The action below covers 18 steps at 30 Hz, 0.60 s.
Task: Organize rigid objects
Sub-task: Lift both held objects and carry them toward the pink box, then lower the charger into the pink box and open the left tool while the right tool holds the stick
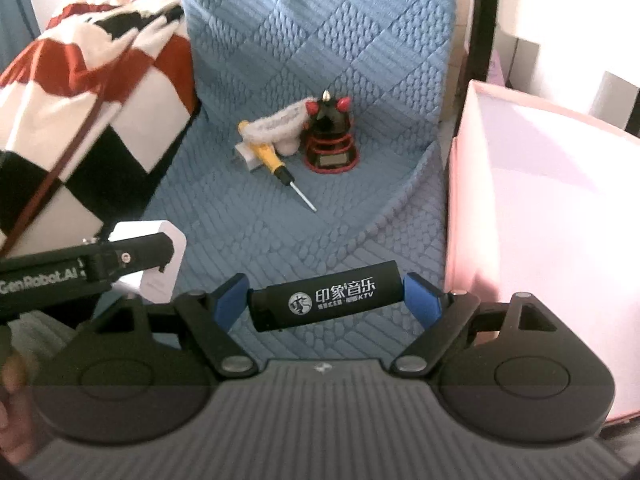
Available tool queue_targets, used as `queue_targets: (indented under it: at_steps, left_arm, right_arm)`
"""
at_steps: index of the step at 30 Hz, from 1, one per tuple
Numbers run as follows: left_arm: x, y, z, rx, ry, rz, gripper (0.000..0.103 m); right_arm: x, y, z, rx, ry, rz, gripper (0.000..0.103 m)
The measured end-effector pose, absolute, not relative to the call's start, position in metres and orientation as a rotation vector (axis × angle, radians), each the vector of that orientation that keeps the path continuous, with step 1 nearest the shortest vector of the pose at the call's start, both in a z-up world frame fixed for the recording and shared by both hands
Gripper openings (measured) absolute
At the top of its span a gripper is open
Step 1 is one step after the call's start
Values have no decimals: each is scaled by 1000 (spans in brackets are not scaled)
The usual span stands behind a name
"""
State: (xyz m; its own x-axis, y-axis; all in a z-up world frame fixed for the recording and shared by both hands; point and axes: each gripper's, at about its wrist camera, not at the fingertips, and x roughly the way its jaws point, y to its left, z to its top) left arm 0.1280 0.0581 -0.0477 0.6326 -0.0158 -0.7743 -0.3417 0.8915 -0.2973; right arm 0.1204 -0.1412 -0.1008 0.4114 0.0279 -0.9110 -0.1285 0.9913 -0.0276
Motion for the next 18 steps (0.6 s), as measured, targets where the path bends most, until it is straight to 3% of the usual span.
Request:
queue_targets:
  at_steps: [18]
  left_arm:
    - [123,7,39,-435,812,112,58]
  right_arm:
    - [108,-182,1,-40,1054,56,86]
